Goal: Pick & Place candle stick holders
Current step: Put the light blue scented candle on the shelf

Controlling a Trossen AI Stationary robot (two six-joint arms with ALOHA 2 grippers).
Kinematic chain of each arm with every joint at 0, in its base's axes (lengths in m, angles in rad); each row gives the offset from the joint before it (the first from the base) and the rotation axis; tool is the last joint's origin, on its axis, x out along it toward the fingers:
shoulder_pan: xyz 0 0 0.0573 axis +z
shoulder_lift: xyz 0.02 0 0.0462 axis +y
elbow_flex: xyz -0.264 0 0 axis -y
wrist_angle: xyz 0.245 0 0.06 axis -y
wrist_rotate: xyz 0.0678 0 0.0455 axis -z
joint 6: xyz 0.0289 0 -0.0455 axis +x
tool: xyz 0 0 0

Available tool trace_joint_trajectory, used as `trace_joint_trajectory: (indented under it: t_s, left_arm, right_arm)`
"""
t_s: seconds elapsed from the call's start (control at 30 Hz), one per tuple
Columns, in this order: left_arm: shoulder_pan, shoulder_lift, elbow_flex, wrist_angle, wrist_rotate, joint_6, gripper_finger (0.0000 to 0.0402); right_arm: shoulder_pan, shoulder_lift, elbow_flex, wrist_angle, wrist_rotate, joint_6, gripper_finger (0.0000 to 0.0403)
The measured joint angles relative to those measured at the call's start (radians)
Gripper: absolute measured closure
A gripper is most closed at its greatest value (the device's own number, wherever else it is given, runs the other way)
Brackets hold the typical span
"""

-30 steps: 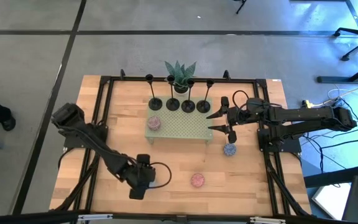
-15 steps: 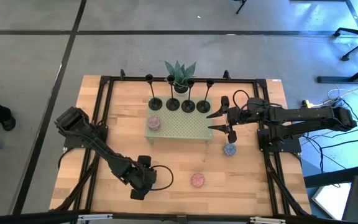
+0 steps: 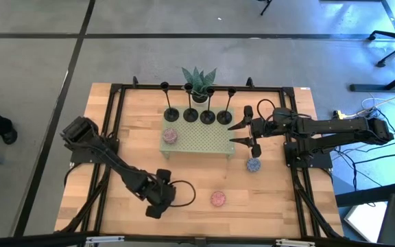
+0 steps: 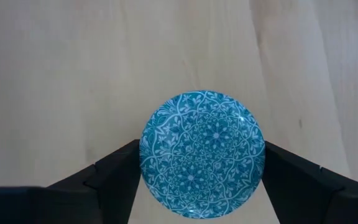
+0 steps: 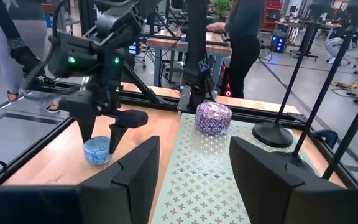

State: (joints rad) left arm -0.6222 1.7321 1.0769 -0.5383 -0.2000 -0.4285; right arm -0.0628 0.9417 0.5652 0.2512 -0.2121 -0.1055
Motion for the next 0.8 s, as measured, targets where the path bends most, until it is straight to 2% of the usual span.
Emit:
trace_joint_trajectory:
  t_s: [0.1,0.3,0.6,0.8]
  left_arm:
    - [0.03,-0.003,0.06,-0.037,-0.021,0.107,0.0108]
    - [0.099,-0.003,0.234,-0.216,-0.074,0.302,0.0106]
    - [0.23,-0.003,0.498,-0.382,-0.274,0.472,0.0104]
    - [0.335,-0.003,0.563,-0.463,-0.276,0.539,0.0104]
  right_arm:
    - [0.0,0.0,0.0,0.0,0.0,0.0,0.0204]
    - [0.0,0.0,0.0,0.0,0.0,0.0,0.0204]
    - [0.0,0.0,0.0,-0.002,0.0,0.0,0.0204]
    - [0.0,0.0,0.0,-0.004,0.0,0.012,0.0204]
